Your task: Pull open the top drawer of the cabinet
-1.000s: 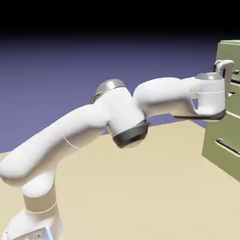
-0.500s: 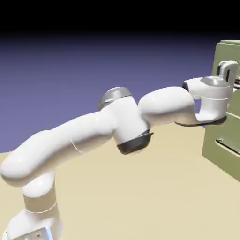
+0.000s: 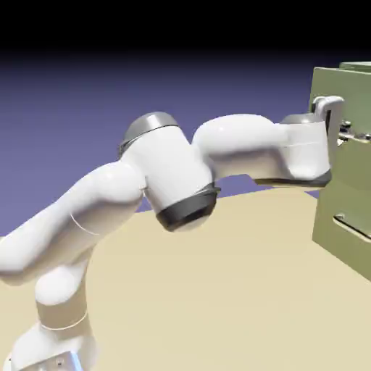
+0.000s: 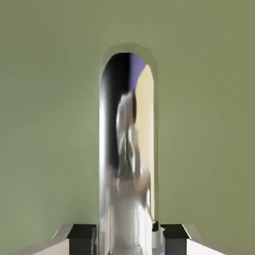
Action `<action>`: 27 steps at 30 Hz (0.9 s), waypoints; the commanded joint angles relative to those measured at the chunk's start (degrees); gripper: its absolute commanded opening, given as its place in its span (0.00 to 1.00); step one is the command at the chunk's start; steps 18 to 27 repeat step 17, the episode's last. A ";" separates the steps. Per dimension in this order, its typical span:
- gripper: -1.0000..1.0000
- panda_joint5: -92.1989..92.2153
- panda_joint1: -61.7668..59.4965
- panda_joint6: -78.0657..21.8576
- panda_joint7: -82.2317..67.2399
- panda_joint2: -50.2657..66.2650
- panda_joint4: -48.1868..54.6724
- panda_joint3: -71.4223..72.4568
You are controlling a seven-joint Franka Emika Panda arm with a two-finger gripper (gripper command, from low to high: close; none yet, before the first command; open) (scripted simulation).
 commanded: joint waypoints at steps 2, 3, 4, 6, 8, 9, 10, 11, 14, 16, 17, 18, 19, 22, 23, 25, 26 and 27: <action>0.00 -0.37 -3.67 -1.07 1.50 1.38 -4.16 2.33; 0.00 -0.53 -5.59 -1.59 2.23 2.03 -6.24 3.60; 0.00 -0.67 -7.58 -2.10 2.93 2.66 -8.31 4.95; 0.00 -0.86 -11.71 -3.06 4.19 3.76 -12.41 7.87; 0.00 -0.93 -15.86 -3.93 5.18 4.55 -16.30 10.95; 0.00 -0.93 -17.94 -4.34 5.58 4.83 -18.17 12.54; 0.00 -0.90 -20.01 -4.73 5.90 5.02 -20.00 14.15; 0.00 -0.84 -22.09 -5.11 6.14 5.12 -21.81 15.79; 0.00 -0.59 -27.42 -6.05 6.44 4.98 -26.37 20.10; 1.00 -0.59 -27.42 -6.05 6.44 4.98 -26.37 20.10; 1.00 -0.40 -29.50 -6.29 6.54 4.79 -28.05 21.78; 1.00 -0.40 -29.50 -6.29 6.54 4.79 -28.05 21.78; 1.00 -0.40 -29.50 -6.29 6.54 4.79 -28.05 21.78; 1.00 -0.40 -29.50 -6.29 6.54 4.79 -28.05 21.78; 1.00 -0.40 -29.50 -6.29 6.54 4.79 -28.05 21.78; 1.00 -0.40 -29.50 -6.29 6.54 4.79 -28.05 21.78; 1.00 -0.40 -29.50 -6.29 6.54 4.79 -28.05 21.78; 1.00 -0.40 -29.50 -6.29 6.54 4.79 -28.05 21.78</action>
